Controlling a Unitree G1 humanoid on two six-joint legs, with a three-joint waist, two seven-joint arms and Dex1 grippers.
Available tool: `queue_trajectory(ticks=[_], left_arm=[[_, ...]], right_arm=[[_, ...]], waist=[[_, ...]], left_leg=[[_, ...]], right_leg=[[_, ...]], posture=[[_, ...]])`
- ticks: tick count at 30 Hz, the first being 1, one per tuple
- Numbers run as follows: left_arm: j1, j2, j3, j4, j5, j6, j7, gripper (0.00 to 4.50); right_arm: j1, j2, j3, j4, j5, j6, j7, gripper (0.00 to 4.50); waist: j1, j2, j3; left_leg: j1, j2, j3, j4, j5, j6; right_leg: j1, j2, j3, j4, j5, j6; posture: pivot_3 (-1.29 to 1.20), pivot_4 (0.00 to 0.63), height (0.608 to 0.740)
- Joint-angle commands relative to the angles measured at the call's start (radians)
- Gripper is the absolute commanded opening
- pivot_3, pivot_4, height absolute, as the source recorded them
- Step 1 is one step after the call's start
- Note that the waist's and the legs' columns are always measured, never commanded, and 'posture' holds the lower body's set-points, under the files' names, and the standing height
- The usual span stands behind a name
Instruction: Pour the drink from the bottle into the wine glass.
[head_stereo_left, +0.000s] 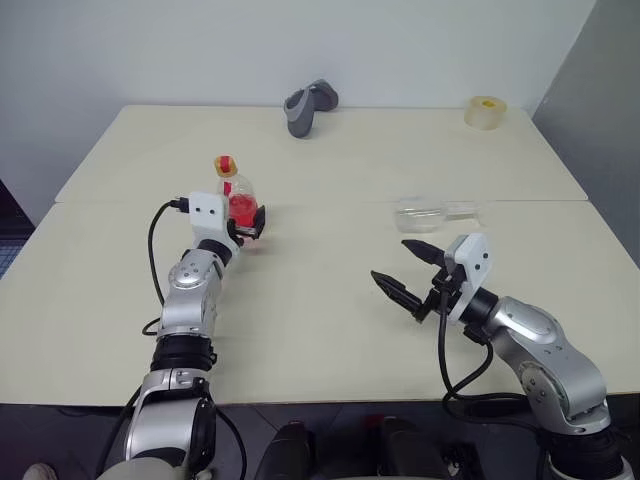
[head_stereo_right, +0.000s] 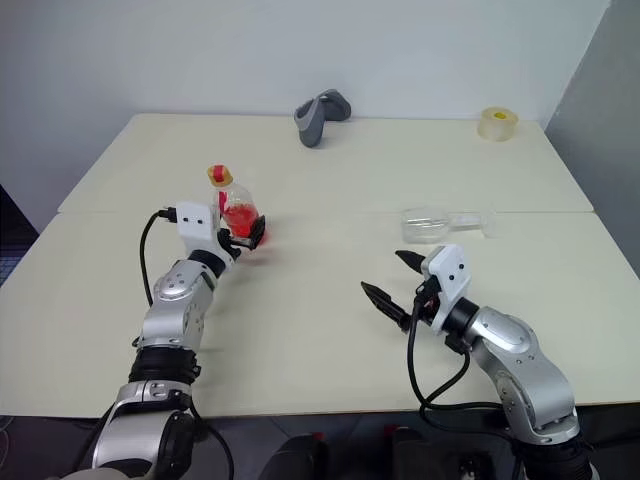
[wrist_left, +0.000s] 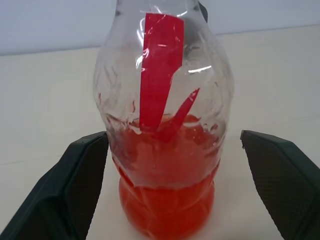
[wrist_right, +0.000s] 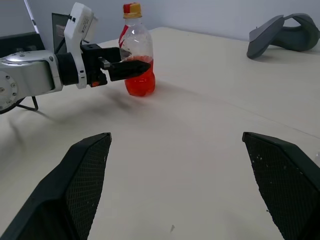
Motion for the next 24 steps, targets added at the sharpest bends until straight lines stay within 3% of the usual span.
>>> queue_trajectory(ticks=[1, 13, 22, 24], left_arm=[[-0.048, 0.004, 0.003, 0.053, 0.009, -0.069, 0.002, 4.5], [-0.221, 0.013, 0.005, 0.404, 0.027, -0.307, -0.014, 4.5], [-0.253, 0.013, 0.011, 0.483, 0.027, -0.361, -0.024, 4.5], [-0.252, 0.013, 0.016, 0.491, 0.022, -0.369, -0.028, 4.1]], right_arm=[[-0.011, -0.004, -0.026, -0.045, 0.025, 0.011, -0.014, 4.47], [-0.018, -0.002, -0.042, -0.063, 0.05, 0.041, -0.055, 4.47], [-0.014, -0.005, -0.048, -0.073, 0.053, 0.04, -0.07, 4.47], [-0.015, -0.004, -0.049, -0.068, 0.054, 0.038, -0.072, 4.5]], waist=[[0.0, 0.0, 0.0], [-0.001, 0.0, 0.0], [-0.002, 0.0, 0.0], [-0.002, 0.0, 0.0]], left_leg=[[0.0, 0.0, 0.0, 0.0, 0.0, 0.0], [0.0, 0.0, 0.0, 0.0, 0.0, 0.0], [-0.001, 0.0, 0.0, 0.0, 0.0, 0.0], [-0.001, 0.0, 0.0, 0.0, 0.0, 0.0]], right_leg=[[0.0, 0.0, 0.0, 0.0, 0.0, 0.0], [0.0, 0.0, 0.0, 0.0, 0.0, 0.0], [0.0, 0.0, 0.0, 0.0, 0.0, 0.0], [0.0, 0.0, -0.001, 0.0, 0.0, 0.0]], posture=[[0.0, 0.15, 0.74], [0.0, 0.15, 0.74], [0.0, 0.15, 0.74], [0.0, 0.15, 0.74]])
